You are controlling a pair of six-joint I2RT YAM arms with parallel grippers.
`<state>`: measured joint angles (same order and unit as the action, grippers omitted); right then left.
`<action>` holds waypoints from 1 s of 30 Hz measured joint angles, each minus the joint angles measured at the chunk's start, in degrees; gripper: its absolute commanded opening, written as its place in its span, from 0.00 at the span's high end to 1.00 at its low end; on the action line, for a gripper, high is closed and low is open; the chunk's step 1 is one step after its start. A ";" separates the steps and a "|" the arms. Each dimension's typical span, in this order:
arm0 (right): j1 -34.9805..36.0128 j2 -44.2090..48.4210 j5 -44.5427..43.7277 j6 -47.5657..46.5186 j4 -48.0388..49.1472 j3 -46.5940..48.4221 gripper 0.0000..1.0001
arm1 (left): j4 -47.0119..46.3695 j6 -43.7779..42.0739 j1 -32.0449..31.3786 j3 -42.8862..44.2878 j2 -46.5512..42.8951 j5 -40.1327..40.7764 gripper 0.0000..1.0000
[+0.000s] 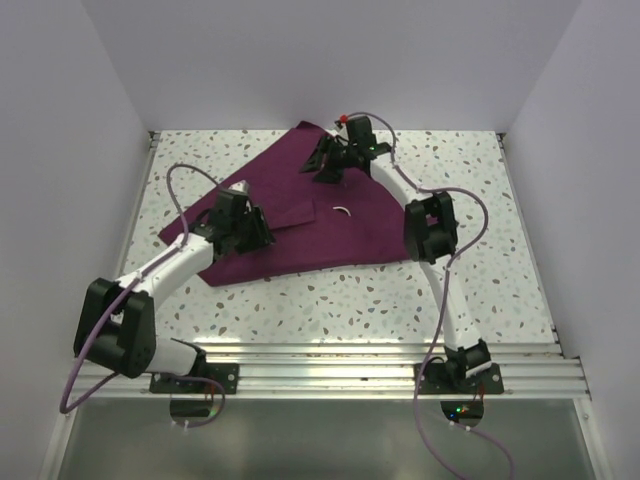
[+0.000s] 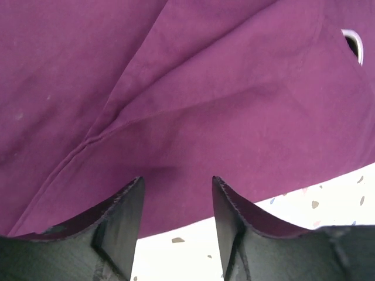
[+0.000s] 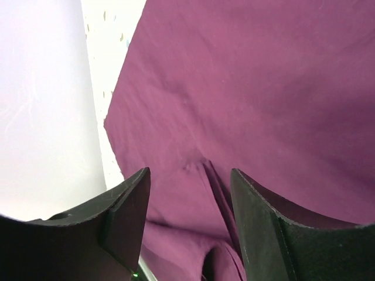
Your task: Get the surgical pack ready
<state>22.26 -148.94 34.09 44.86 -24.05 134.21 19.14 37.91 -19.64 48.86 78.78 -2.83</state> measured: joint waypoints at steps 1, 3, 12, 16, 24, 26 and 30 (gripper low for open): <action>-0.35 0.07 -0.09 -0.85 -0.66 0.50 0.39 | -0.07 -0.07 0.00 0.96 1.25 -0.13 0.45; -1.14 1.09 -1.09 -2.97 -1.95 0.31 0.39 | 0.26 -0.61 0.00 3.96 3.85 -0.39 0.44; -2.93 24.11 -9.60 -10.16 -6.56 -29.14 0.38 | -1.77 -2.62 0.00 13.97 12.81 -3.32 1.00; -2.95 32.35 -11.30 -11.72 -6.32 -36.06 0.38 | -1.73 -2.80 -0.07 13.97 14.58 -5.40 1.00; -7.65 43.01 -12.28 -13.31 -5.49 -49.00 0.38 | -1.73 -2.97 -0.33 14.10 18.01 -8.28 1.00; -9.40 44.15 -12.55 -13.94 -5.49 -51.17 0.38 | -1.25 -3.08 -0.35 14.49 19.17 -8.72 1.00; -12.24 46.49 -12.79 -14.91 -5.66 -54.73 0.38 | -0.66 -3.19 -0.33 15.93 21.24 -8.76 1.00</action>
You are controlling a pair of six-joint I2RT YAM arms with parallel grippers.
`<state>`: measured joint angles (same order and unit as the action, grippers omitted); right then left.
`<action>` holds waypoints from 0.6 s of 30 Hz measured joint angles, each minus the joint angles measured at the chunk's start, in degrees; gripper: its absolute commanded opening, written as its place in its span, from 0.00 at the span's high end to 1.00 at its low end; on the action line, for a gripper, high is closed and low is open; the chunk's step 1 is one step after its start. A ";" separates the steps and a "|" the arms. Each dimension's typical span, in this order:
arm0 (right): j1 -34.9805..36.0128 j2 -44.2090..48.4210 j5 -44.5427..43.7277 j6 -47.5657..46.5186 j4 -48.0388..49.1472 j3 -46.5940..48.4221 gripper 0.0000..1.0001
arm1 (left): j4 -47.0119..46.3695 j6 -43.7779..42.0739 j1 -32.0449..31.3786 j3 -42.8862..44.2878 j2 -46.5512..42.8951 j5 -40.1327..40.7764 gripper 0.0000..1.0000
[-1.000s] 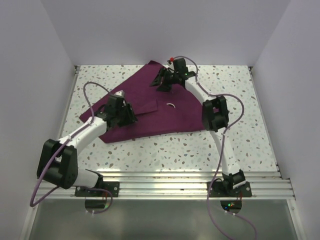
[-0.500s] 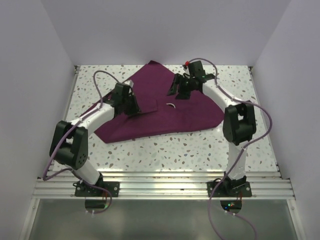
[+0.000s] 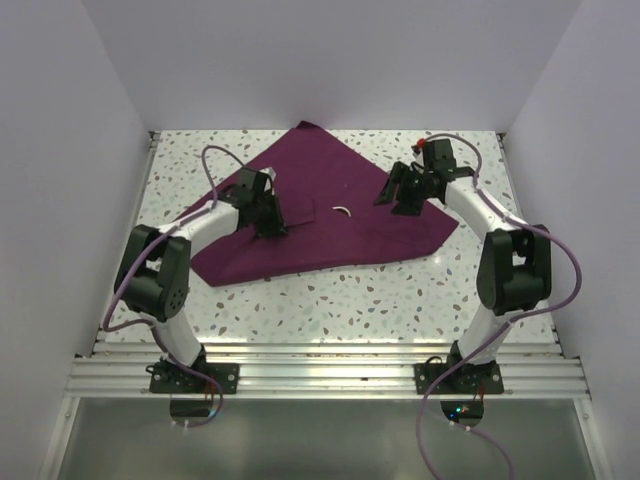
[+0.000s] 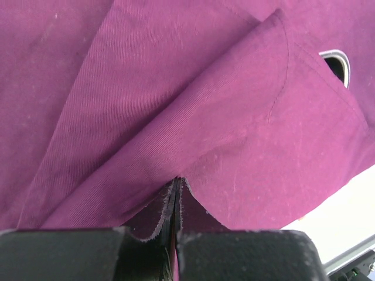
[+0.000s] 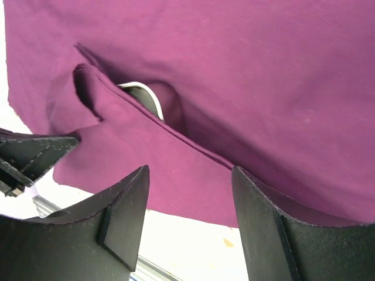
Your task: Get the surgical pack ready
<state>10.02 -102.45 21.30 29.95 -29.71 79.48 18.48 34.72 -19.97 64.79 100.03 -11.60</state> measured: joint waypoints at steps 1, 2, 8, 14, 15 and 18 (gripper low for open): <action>-0.52 0.46 -0.07 -0.11 0.00 -0.50 0.38 | 0.04 -0.07 0.00 0.42 0.42 0.09 1.00; -0.96 0.85 -0.22 -0.22 0.02 -0.92 0.38 | 0.00 -0.09 0.00 0.76 0.81 0.11 1.00; -3.19 2.75 -0.66 -0.44 0.42 -3.02 0.37 | 1.51 -1.66 0.00 8.09 6.01 1.25 1.00; -4.04 3.30 -0.81 -0.68 0.46 -4.00 0.37 | 2.36 -2.54 0.76 11.17 7.87 2.78 1.00; -4.04 3.30 -0.81 -0.68 0.48 -4.00 0.37 | 3.08 -2.73 1.27 12.90 9.01 2.86 1.00; -4.04 3.32 -0.79 -0.68 0.68 -4.22 0.37 | 3.69 -2.89 3.45 17.66 12.46 3.13 1.00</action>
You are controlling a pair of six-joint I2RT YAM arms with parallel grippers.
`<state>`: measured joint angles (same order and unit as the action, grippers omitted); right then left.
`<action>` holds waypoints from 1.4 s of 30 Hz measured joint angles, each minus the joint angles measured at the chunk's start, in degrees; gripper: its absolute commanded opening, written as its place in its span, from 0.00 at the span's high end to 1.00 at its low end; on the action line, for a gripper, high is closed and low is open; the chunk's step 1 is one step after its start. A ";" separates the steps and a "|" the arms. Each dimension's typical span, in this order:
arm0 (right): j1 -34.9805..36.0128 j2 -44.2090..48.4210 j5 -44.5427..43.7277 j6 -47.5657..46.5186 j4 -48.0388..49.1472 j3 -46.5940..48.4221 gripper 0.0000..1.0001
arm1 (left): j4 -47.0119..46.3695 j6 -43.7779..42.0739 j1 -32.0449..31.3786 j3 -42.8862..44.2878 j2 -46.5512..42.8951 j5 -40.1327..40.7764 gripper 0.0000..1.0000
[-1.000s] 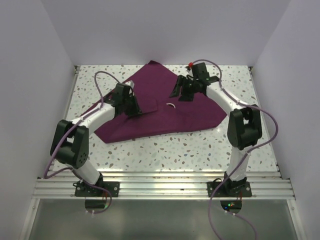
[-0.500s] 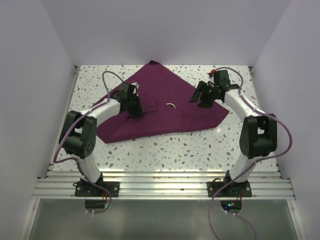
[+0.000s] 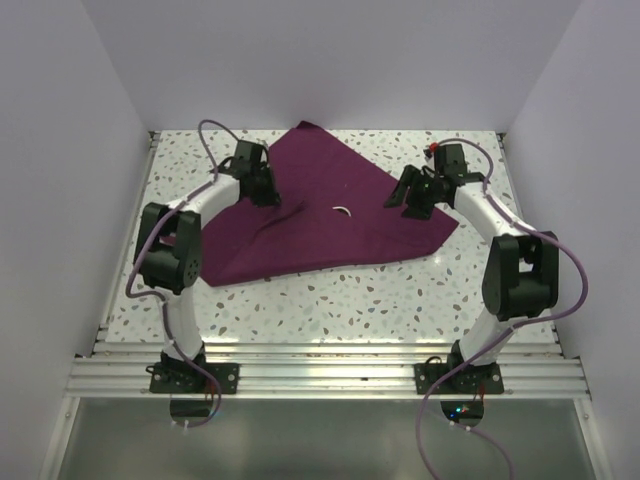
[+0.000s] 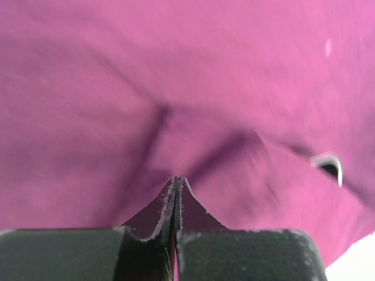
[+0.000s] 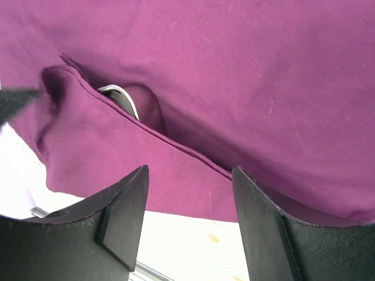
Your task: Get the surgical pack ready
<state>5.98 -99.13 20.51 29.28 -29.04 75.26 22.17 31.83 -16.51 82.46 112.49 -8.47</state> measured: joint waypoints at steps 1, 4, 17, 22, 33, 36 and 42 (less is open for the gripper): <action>0.00 0.07 0.00 0.00 0.07 -0.26 0.37 | 0.11 0.00 0.96 1.20 0.76 0.00 1.00; 0.00 0.15 -0.02 -0.04 0.07 -1.14 0.37 | 0.66 -0.04 3.96 3.15 1.14 0.09 0.92; -0.44 0.20 -1.53 -1.62 -0.07 -1.90 0.35 | -4.35 2.45 6.23 -15.04 -22.62 -5.05 0.94; -0.48 0.20 -1.33 -2.49 -0.22 -1.90 0.35 | -7.32 4.11 1.57 -17.44 -21.22 -9.99 1.00; -0.28 0.20 1.49 -2.73 0.76 -2.23 0.35 | -8.39 5.53 -2.21 -9.31 -5.57 -13.20 0.99; -0.24 0.20 1.60 -2.73 0.83 -2.54 0.35 | -6.43 4.74 -2.12 -1.03 0.13 -12.96 0.99; -0.24 0.20 1.68 -2.75 1.01 -2.56 0.35 | -2.03 3.08 -0.87 11.87 8.57 -11.19 0.99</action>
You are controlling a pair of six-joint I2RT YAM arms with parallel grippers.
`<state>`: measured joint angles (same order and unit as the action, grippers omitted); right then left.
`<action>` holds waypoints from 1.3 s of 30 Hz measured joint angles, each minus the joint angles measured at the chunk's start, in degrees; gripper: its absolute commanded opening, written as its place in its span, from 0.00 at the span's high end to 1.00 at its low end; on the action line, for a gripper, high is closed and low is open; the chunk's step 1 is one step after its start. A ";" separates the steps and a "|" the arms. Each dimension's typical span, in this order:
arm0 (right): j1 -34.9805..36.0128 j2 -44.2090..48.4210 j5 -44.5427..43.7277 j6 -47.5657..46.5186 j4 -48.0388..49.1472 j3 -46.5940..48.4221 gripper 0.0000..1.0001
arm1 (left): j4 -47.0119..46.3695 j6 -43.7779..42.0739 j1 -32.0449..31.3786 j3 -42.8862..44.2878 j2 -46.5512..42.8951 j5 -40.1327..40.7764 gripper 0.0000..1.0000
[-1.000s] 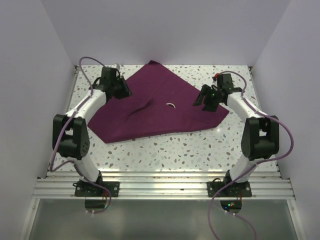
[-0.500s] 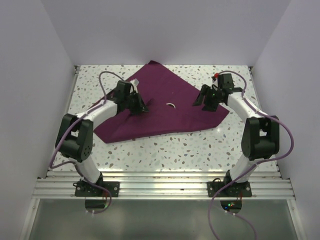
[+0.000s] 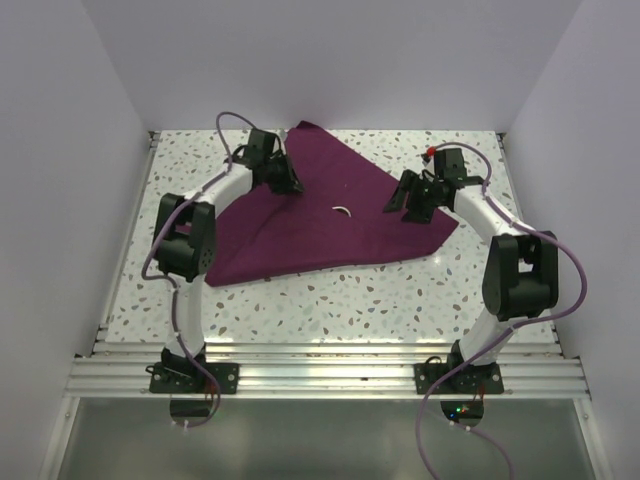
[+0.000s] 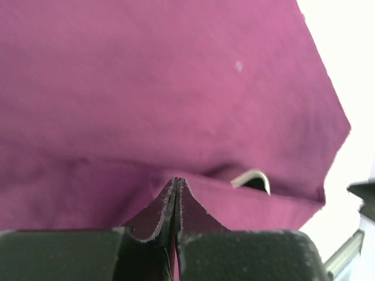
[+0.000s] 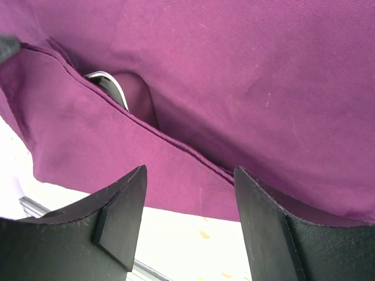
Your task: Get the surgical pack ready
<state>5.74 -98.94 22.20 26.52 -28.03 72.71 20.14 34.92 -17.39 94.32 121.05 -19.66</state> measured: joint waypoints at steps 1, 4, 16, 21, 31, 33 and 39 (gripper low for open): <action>0.00 0.00 -0.02 0.00 -0.02 0.00 0.35 | 0.96 -0.22 0.26 1.86 1.18 0.33 0.98; 0.00 0.00 -0.72 -0.11 -0.24 0.00 0.30 | 3.48 -1.46 1.57 4.70 2.91 2.56 0.91; 4.17 -2.25 -0.74 -5.68 -3.19 5.64 0.13 | 4.24 -6.58 4.92 -6.54 -16.68 5.25 0.45; 6.58 -4.35 1.95 -6.25 -2.64 8.13 0.13 | 5.14 -11.63 8.26 -1.01 -10.08 0.13 0.44; 6.21 -4.72 4.35 -6.78 -0.66 7.93 0.13 | 17.99 -22.82 9.84 21.64 14.93 -11.82 0.41; 6.19 -4.72 4.35 -6.95 -0.48 7.67 0.13 | 19.41 -23.76 9.81 21.64 15.17 -13.57 0.41; 6.19 -4.72 4.48 -7.02 0.44 7.13 0.14 | 18.21 -25.51 9.81 18.69 14.73 -19.15 0.40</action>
<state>11.92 -103.66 26.68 19.51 -27.59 79.83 38.35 9.41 -7.57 113.01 135.79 -38.81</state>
